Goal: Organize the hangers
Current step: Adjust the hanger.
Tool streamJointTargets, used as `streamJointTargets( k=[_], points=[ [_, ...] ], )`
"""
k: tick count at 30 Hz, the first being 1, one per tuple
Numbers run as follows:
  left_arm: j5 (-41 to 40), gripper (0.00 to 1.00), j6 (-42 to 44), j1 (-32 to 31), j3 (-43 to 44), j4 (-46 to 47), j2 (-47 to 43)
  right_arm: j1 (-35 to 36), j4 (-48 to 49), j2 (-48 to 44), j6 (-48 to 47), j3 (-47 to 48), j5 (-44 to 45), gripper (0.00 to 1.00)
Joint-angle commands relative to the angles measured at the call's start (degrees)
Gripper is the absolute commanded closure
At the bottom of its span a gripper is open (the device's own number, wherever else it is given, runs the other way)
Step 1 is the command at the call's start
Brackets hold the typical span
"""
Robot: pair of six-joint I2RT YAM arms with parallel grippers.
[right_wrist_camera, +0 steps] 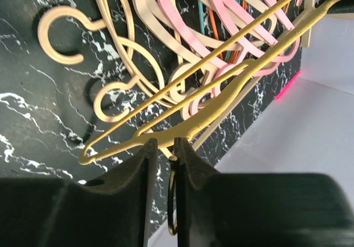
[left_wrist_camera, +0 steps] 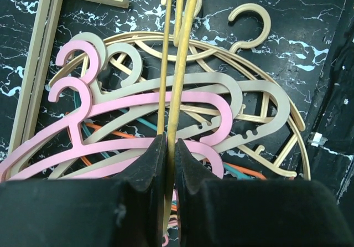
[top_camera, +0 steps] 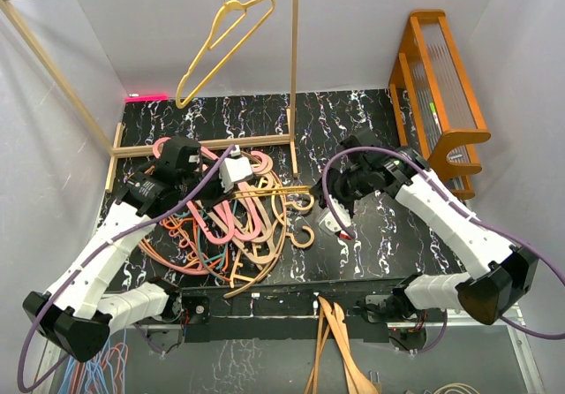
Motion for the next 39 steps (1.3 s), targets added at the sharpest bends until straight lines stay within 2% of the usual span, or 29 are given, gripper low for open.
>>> streamJointTargets(
  k=[1, 3, 5, 6, 7, 8, 9, 10, 11, 13, 14, 16, 18, 21, 24, 26, 30, 34, 39],
  points=[
    [-4.3, 1.00, 1.8, 1.7, 3.1, -3.6, -1.1, -0.2, -0.2, -3.5, -32.8, -1.4, 9.0, 0.70],
    [-5.0, 1.00, 1.9, 1.7, 3.1, -3.7, -1.0, -0.2, 0.5, -4.2, -30.3, -1.0, 6.6, 0.40],
    [-5.4, 1.00, 1.9, 1.7, 3.1, -3.6, -1.0, -0.1, -1.1, -3.9, -22.9, 2.6, 1.6, 0.07],
    [-5.6, 1.00, 1.7, 1.7, 2.9, -3.3, -1.1, 0.1, -1.9, -3.6, -17.3, 4.2, -1.2, 0.02],
    [-5.8, 1.00, 1.4, 1.7, 2.6, -3.0, -1.3, 0.6, -1.9, -3.2, -8.9, 6.5, -4.4, 0.02],
    [-6.3, 1.00, 0.9, 1.7, 2.1, -2.5, -1.5, 1.3, -0.5, -2.8, 3.8, 10.5, -8.0, 0.02],
    [-7.0, 1.00, 0.2, 1.7, 1.5, -1.7, -1.8, 1.9, 4.1, -2.2, 20.0, 13.8, -11.1, 0.02],
    [-7.7, 1.00, -0.5, 1.7, 0.9, -0.9, -2.1, 2.1, 11.2, -1.5, 41.3, 16.4, -11.7, 0.02],
    [-8.6, 1.00, -1.4, 1.7, 0.3, 0.0, -2.6, 2.2, 22.3, -0.7, 61.6, 18.6, -9.6, 0.01],
    [-11.0, 1.00, -4.3, 1.8, -1.1, 3.0, -3.5, 2.2, 29.1, 1.8, 90.1, 24.0, 0.9, 0.02],
    [-11.9, 1.00, -5.5, 1.7, -1.6, 4.1, -4.1, 2.2, 26.2, 5.0, 99.4, 28.8, 3.2, 0.01],
    [-13.3, 1.00, -7.7, 1.7, -2.6, 6.3, -5.2, 2.2, 16.4, 12.2, 109.8, 39.9, 3.8, 0.02],
    [-15.1, 1.00, -9.0, 1.3, -3.1, 8.1, -6.3, 2.2, 8.7, 18.9, 125.5, 48.3, 11.8, 0.02],
    [-16.7, 1.00, -9.1, 0.6, -3.9, 9.1, -8.4, 2.1, -5.8, 29.8, 136.0, 60.0, 13.5, 0.02],
    [-16.9, 1.00, -8.1, 0.4, -4.6, 9.5, -9.6, 2.0, -2.4, 28.2, 136.7, 53.9, 14.4, 0.06],
    [-16.8, 1.00, -7.7, 0.3, -4.5, 9.2, -9.6, 2.0, -2.0, 28.8, 136.0, 54.7, 18.1, 0.13],
    [-16.2, 1.00, -7.9, 0.2, -4.0, 9.1, -8.9, 0.7, -1.4, 30.1, 135.8, 54.8, 26.5, 0.14],
    [-15.2, 1.00, -8.2, 0.1, -3.5, 8.8, -8.2, -0.9, -1.4, 31.3, 135.6, 53.8, 28.2, 0.25],
    [-15.5, 1.00, -7.3, 0.1, -4.1, 8.9, -8.3, -2.7, -1.5, 31.9, 134.8, 53.8, 25.4, 0.30]
  ],
)
